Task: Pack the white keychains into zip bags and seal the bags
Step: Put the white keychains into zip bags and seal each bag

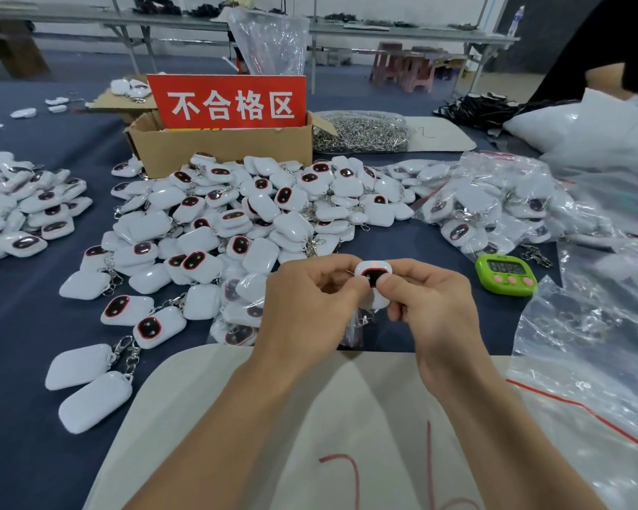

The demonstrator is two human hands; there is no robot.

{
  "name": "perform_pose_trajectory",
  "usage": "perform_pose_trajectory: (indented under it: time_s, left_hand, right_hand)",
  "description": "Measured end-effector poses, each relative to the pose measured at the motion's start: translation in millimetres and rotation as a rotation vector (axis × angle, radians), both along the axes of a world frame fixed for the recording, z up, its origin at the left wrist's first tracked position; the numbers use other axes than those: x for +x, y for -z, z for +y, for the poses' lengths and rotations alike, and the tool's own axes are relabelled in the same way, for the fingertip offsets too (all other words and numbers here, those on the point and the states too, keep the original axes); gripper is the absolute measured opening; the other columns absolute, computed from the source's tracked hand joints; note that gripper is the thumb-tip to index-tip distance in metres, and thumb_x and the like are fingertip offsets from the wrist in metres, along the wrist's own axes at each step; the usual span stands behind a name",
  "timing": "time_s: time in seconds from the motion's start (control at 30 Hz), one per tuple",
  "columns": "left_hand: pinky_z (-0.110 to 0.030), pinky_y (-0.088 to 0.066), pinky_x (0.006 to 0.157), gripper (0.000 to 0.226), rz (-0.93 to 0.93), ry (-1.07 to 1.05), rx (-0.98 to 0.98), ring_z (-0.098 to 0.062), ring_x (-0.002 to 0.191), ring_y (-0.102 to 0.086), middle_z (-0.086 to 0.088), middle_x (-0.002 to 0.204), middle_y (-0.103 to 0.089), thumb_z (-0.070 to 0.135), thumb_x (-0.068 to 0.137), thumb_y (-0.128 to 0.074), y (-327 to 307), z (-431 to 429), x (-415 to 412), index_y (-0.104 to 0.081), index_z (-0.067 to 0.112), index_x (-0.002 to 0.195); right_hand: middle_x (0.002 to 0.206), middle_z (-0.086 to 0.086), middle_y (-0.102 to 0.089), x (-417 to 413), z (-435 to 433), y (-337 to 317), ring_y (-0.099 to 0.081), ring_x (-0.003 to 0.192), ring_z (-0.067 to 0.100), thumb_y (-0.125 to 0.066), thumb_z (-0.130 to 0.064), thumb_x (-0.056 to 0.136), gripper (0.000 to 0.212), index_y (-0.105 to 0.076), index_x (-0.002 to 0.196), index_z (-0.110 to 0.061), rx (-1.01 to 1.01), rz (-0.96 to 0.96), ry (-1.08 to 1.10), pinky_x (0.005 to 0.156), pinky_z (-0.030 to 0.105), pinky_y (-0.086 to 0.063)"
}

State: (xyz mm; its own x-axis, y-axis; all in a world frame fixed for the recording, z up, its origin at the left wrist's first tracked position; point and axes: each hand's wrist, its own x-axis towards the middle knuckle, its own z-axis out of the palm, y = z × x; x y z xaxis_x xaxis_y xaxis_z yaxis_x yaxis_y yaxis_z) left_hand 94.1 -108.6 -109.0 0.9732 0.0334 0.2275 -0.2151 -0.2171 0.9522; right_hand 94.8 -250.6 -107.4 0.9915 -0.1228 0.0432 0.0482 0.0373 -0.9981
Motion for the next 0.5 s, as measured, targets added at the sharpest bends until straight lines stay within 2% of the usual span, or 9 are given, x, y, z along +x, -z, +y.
perform_pose_trajectory:
  time_s: [0.13, 0.27, 0.4, 0.5]
  left_hand:
    - [-0.021, -0.055, 0.066, 0.018, -0.007, -0.009, -0.006, -0.009, 0.069, -0.071, 0.011, 0.073, -0.075, 0.028, 0.085, -0.070, 0.3, 1.2, 0.7, -0.078, 0.044, 0.089]
    - [-0.018, -0.052, 0.060, 0.015, -0.014, -0.043, -0.034, -0.005, 0.064, -0.068, 0.013, 0.070, -0.074, 0.031, 0.083, -0.071, -0.2, 0.4, 0.8, -0.079, 0.044, 0.083]
    - [-0.037, -0.051, 0.060, 0.022, -0.030, -0.103, -0.027, -0.025, 0.066, -0.067, 0.006, 0.065, -0.072, 0.035, 0.078, -0.068, -2.8, -1.2, 1.4, -0.074, 0.056, 0.075]
    - [-0.045, -0.056, 0.066, 0.021, -0.016, -0.109, -0.033, -0.028, 0.071, -0.068, 0.003, 0.069, -0.074, 0.036, 0.078, -0.069, -3.1, -1.4, 2.0, -0.075, 0.056, 0.077]
  right_hand:
    - [0.066, -0.005, -0.069, 1.0, 0.4, -0.7, -0.046, 0.054, 0.010, -0.066, -0.001, 0.091, 0.029, -0.083, 0.084, -0.024, -0.022, -0.005, -0.012, 0.053, 0.015, -0.043]
    - [0.066, -0.005, -0.069, -0.1, 0.7, -2.2, -0.048, 0.055, 0.010, -0.066, 0.000, 0.091, 0.027, -0.082, 0.085, -0.021, -0.019, -0.011, -0.050, 0.054, 0.015, -0.044]
    - [0.065, -0.004, -0.067, 0.6, 4.0, -1.2, -0.049, 0.055, 0.009, -0.066, 0.004, 0.090, 0.026, -0.081, 0.084, -0.016, 0.003, -0.003, -0.078, 0.053, 0.016, -0.044]
    - [0.066, -0.004, -0.067, 0.0, 3.6, -1.5, -0.051, 0.056, 0.008, -0.065, 0.007, 0.089, 0.028, -0.080, 0.087, -0.016, 0.006, -0.019, -0.098, 0.054, 0.016, -0.044]
